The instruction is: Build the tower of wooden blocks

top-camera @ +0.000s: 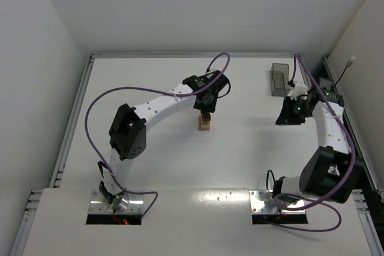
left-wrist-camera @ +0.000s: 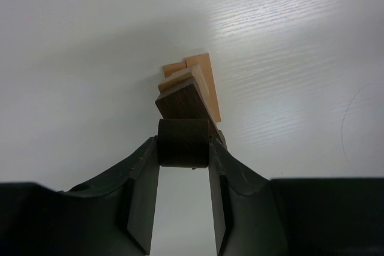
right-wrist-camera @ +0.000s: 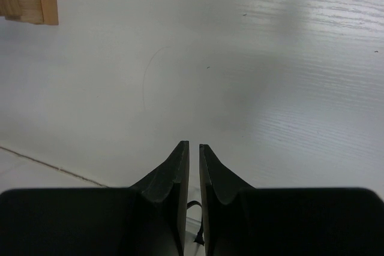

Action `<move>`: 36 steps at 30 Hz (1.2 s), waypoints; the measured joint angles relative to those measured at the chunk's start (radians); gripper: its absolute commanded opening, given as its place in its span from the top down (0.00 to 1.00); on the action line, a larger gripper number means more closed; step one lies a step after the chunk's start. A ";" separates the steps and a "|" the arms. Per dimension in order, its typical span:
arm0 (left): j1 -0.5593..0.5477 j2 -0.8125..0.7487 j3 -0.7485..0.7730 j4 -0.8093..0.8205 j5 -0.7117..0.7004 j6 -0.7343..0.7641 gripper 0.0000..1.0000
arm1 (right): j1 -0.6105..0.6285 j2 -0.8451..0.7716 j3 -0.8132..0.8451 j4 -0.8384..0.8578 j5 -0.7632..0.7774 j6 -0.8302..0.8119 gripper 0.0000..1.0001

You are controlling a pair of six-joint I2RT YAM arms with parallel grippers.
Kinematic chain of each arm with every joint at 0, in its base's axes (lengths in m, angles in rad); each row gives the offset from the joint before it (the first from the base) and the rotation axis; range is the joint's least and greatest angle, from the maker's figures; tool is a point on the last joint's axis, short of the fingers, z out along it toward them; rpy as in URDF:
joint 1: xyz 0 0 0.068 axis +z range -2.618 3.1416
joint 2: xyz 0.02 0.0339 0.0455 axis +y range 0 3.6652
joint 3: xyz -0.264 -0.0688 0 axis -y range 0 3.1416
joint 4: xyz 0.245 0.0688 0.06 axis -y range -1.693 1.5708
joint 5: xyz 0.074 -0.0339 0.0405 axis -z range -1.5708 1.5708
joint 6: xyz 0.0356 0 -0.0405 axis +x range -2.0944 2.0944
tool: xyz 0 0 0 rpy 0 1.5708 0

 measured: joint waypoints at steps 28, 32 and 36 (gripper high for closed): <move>0.024 0.010 -0.024 0.018 0.082 0.026 0.55 | 0.000 0.000 -0.001 0.000 -0.008 0.000 0.89; 0.024 0.010 -0.032 0.019 0.090 0.032 0.41 | 0.000 0.000 -0.001 0.000 -0.009 0.000 0.89; 0.024 0.010 -0.034 0.020 0.105 0.034 0.33 | 0.000 0.000 -0.001 0.000 -0.010 0.000 0.89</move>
